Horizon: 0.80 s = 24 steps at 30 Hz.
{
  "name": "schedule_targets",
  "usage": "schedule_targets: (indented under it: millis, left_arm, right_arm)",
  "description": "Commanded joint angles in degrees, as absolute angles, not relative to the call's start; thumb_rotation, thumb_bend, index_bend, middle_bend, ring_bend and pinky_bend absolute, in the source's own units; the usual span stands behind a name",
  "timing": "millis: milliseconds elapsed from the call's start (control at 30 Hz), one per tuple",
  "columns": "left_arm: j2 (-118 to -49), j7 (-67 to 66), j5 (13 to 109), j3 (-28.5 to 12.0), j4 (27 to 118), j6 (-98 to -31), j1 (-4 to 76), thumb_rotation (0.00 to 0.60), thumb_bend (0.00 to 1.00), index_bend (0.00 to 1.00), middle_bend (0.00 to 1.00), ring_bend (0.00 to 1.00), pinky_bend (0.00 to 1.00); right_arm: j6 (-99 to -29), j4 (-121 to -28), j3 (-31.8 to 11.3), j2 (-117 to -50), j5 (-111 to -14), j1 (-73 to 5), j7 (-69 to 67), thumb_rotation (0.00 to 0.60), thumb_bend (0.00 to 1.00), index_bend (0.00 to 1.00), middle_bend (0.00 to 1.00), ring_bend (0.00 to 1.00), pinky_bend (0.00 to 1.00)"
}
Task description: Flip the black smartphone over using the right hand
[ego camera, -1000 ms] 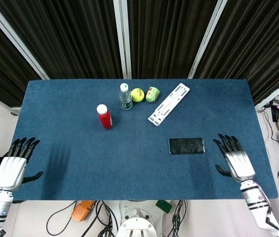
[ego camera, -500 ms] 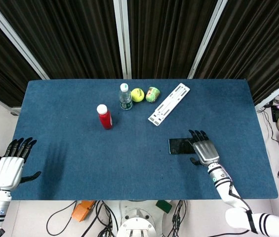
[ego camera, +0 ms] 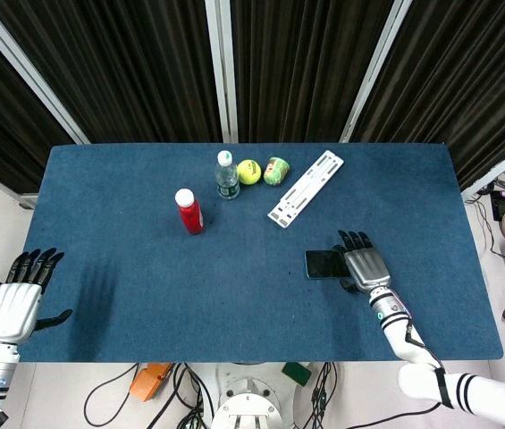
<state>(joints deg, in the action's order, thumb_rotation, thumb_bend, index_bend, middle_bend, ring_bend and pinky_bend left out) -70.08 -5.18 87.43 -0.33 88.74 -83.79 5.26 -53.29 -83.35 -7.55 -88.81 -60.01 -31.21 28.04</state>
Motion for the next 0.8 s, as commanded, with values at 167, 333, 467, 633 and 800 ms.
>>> schedule_targets:
  millis: [167, 333, 467, 633, 800]
  left_arm:
    - [-70.27, -5.02, 87.07, -0.42, 88.35, -83.54, 5.34, 0.6, 0.13, 0.09, 0.06, 0.03, 0.02]
    - [-70.19, -4.88, 86.88, -0.5, 88.17, -83.62, 5.29, 0.6, 0.13, 0.09, 0.06, 0.03, 0.01]
    - [-70.1, -4.72, 86.73, -0.5, 88.05, -83.67, 5.2, 0.6, 0.13, 0.09, 0.06, 0.02, 0.02]
    - [-70.13, -4.54, 86.66, -0.44, 87.83, -83.79, 5.06, 0.6, 0.13, 0.09, 0.06, 0.02, 0.01]
    - [-70.01, -4.14, 86.52, -0.37, 87.52, -84.15, 4.72, 0.6, 0.13, 0.09, 0.06, 0.02, 0.01]
  right_arm:
    - [-52.18, -82.78, -7.22, -89.09, -58.7, -32.37, 28.03, 0.6, 0.42, 0.35, 0.06, 0.0, 0.0]
    - [-51.08, -83.04, -6.96, -88.75, -57.36, -33.34, 28.49, 0.6, 0.64, 0.37, 0.06, 0.0, 0.0]
    - [-50.67, -84.26, -6.67, -87.55, -56.72, -34.03, 28.92, 0.6, 0.75, 0.38, 0.06, 0.0, 0.0]
    - [-50.34, -87.0, -5.88, -84.86, -55.86, -34.6, 30.04, 0.6, 0.83, 0.39, 0.06, 0.0, 0.0]
    - [-48.33, -93.4, -4.15, -78.83, -54.44, -34.77, 29.91, 0.6, 0.83, 0.4, 0.06, 0.0, 0.0]
